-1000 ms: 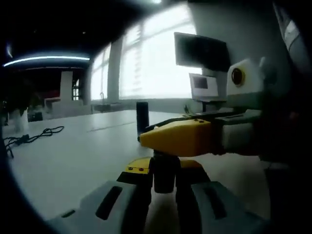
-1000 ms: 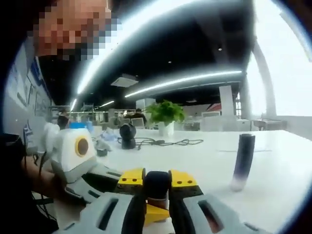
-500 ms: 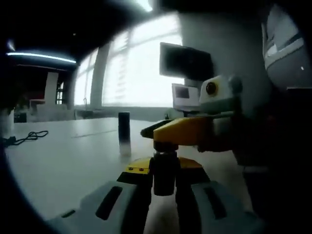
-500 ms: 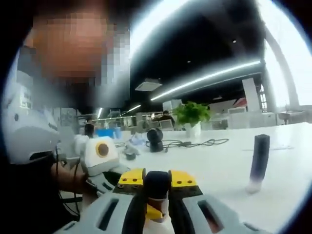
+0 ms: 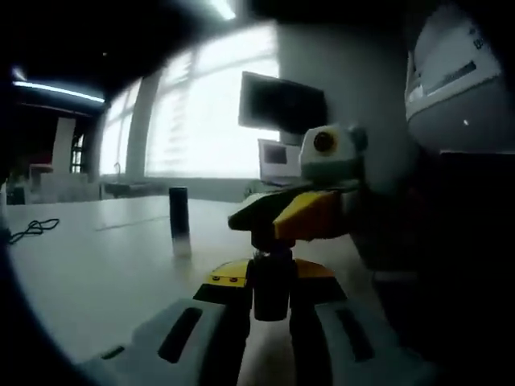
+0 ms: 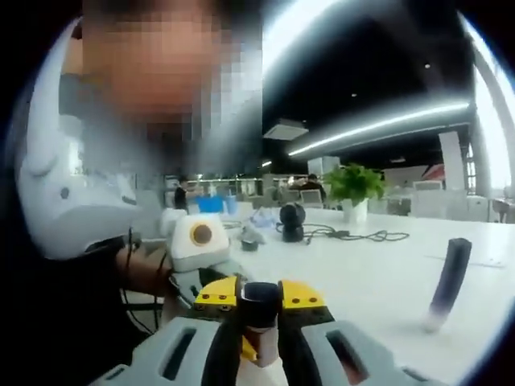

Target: Pick up cosmetic bottle twist off cap place on table pick up cap screw tight cap place on table

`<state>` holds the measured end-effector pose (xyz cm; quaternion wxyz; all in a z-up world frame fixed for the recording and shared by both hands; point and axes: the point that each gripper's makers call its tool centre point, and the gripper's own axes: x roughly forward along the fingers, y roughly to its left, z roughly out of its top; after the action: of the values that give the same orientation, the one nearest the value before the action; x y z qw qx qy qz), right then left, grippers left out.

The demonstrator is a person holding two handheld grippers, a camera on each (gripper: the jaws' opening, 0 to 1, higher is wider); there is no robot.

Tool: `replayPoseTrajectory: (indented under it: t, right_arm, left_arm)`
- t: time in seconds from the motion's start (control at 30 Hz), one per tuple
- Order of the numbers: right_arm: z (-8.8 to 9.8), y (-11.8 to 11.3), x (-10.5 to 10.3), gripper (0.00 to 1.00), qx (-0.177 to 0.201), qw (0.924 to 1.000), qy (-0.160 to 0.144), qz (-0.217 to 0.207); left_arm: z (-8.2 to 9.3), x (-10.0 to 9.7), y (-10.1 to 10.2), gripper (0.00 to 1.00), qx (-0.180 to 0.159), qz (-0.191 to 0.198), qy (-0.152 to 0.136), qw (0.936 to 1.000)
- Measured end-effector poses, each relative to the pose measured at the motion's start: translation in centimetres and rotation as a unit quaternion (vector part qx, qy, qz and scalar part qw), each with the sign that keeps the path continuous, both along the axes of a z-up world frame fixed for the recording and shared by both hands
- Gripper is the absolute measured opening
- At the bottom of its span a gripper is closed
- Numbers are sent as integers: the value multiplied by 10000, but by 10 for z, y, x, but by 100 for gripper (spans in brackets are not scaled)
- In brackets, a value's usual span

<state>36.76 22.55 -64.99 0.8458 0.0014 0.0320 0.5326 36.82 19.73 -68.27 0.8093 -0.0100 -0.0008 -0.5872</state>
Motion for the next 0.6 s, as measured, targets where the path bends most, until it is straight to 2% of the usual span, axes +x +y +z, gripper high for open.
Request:
replayPoseTrajectory:
  t: [0.27,0.43,0.6]
  right_arm:
    - [-1,6,-15,11,-91,9980,87,614]
    - [-1,8,-29,11,-105,9927,224,1180]
    - [-4,10,-38,11,-208,9868,227,1589]
  left_arm:
    - [-1,-16,1,7,-32,-514,194,9985]
    - [-2,-29,-3,7,-77,-939,435,9946]
    - [-5,-36,-5,7,10,-1106,431,9929]
